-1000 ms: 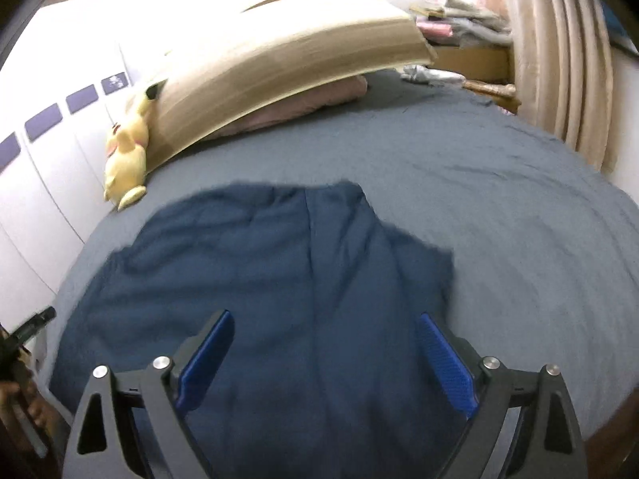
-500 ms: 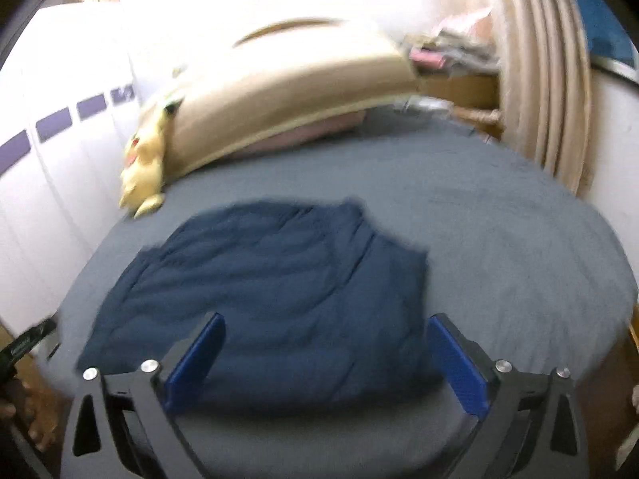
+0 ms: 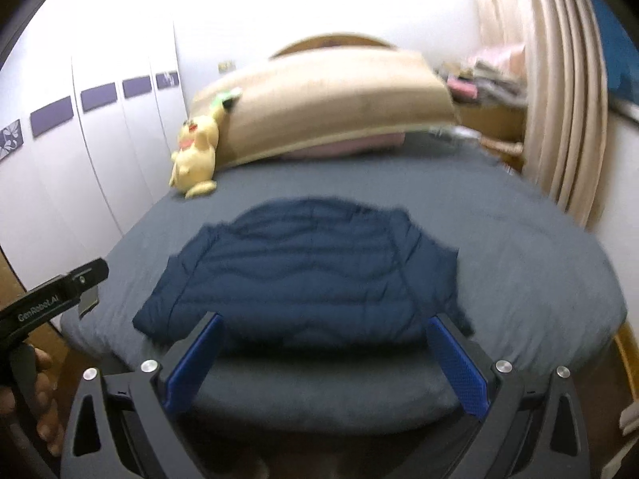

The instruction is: Fold large clothes

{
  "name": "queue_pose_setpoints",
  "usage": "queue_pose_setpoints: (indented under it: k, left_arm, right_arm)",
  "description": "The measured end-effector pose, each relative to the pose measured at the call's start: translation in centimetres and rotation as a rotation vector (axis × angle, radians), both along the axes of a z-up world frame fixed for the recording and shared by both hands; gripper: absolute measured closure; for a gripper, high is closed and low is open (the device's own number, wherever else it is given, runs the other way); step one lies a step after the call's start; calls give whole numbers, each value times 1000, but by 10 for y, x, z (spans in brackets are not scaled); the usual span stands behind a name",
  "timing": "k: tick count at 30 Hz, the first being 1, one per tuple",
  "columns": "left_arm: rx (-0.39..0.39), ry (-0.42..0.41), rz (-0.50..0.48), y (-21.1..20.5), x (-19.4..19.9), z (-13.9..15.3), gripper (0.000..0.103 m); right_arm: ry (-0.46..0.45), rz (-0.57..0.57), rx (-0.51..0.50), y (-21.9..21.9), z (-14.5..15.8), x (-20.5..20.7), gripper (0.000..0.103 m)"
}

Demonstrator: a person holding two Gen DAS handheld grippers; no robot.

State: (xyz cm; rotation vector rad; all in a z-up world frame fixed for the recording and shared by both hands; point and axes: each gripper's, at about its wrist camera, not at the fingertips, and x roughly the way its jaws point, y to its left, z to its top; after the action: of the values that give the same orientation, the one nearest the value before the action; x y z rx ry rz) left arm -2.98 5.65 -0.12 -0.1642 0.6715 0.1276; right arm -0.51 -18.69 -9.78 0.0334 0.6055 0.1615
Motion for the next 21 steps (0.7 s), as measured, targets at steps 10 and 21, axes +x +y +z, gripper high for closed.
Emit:
queue_pose_setpoints:
  k: [10, 21]
  left_arm:
    - [49, -6, 11, -2, -1, 5, 10]
    - [114, -14, -9, -20, -2, 10, 10]
  right_arm:
    - [22, 14, -15, 8, -5, 1, 1]
    - [41, 2, -4, 4, -11, 3, 1]
